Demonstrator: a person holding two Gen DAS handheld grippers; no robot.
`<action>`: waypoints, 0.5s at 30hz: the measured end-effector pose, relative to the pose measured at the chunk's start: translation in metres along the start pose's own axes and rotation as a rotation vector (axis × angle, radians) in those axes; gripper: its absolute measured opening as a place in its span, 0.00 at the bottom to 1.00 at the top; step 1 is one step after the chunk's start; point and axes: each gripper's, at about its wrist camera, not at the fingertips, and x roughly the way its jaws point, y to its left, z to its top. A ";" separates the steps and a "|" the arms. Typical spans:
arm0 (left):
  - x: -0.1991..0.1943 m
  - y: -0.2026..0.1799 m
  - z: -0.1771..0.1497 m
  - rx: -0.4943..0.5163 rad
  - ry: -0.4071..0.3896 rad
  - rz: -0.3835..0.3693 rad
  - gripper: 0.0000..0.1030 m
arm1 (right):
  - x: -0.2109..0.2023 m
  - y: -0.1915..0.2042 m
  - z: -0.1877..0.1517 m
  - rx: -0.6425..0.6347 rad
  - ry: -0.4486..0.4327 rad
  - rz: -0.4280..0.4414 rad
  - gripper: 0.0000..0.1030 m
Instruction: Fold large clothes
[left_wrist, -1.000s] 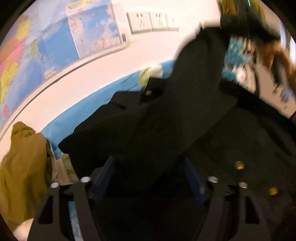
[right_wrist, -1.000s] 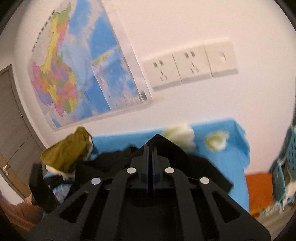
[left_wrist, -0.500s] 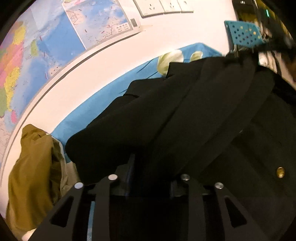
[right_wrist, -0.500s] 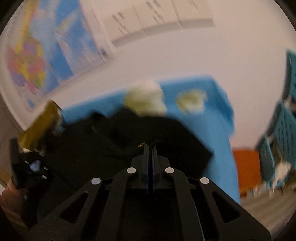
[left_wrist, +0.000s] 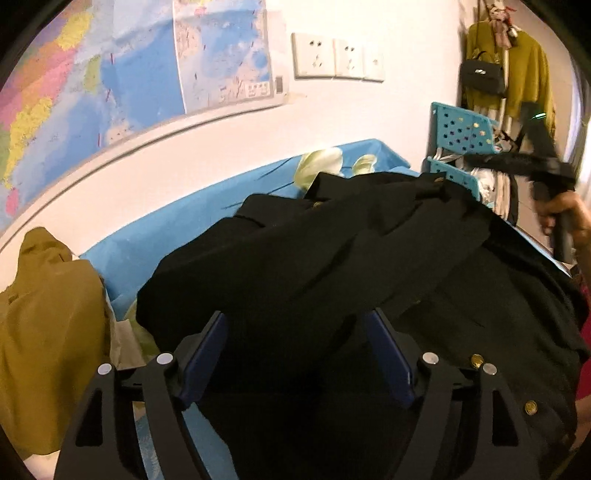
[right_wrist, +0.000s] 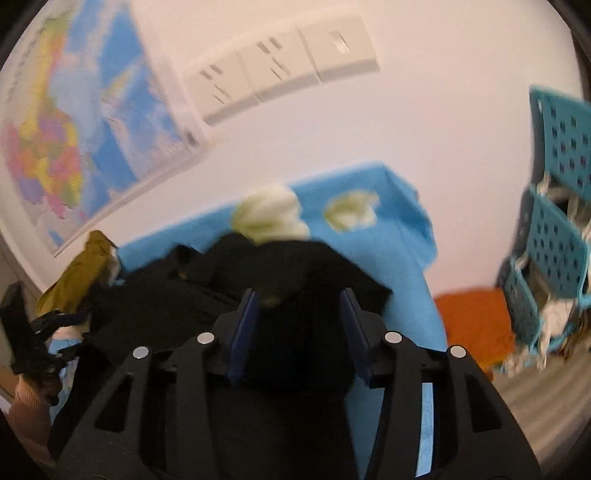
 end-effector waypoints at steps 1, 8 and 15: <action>0.009 0.002 0.004 -0.009 0.017 -0.002 0.73 | -0.001 0.008 0.000 -0.018 -0.005 0.008 0.45; 0.040 0.010 -0.001 -0.077 0.092 -0.001 0.72 | 0.067 0.024 -0.025 -0.087 0.219 0.018 0.42; 0.005 0.009 -0.010 -0.094 0.041 0.053 0.75 | 0.039 0.025 -0.022 -0.061 0.173 0.022 0.53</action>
